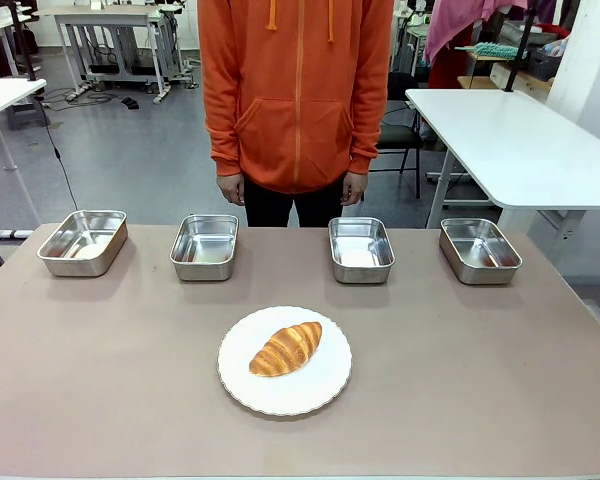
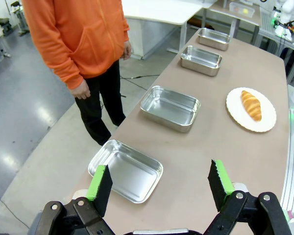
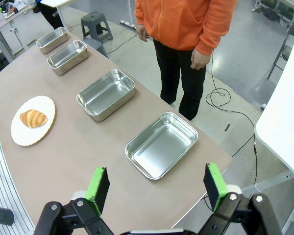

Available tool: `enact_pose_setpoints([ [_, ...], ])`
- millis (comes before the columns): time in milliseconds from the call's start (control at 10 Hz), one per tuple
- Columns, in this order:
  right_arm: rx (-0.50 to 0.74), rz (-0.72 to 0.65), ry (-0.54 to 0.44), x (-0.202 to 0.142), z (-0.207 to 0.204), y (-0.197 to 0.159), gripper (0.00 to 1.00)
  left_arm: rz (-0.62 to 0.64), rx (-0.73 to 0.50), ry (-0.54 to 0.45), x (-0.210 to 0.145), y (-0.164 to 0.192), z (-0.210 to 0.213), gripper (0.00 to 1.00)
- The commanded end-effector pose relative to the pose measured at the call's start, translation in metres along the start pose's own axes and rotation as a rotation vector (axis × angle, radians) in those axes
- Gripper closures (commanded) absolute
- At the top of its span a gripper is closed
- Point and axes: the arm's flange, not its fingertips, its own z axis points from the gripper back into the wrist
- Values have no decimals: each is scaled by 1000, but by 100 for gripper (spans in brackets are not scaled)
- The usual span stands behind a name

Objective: Place the bread in the container.
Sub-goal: Place the Butter Roll into the Airtight Container indicated by the human.

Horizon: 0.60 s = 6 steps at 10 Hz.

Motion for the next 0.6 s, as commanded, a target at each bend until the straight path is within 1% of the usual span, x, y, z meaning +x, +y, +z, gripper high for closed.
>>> enact_pose_setpoints([
  [0,6,14,-28,0,-2,-1,0,-9,-8,-6,0,-1,2,0],
  [500,6,14,-28,0,-2,-1,0,-9,-8,-6,0,-1,2,0],
])
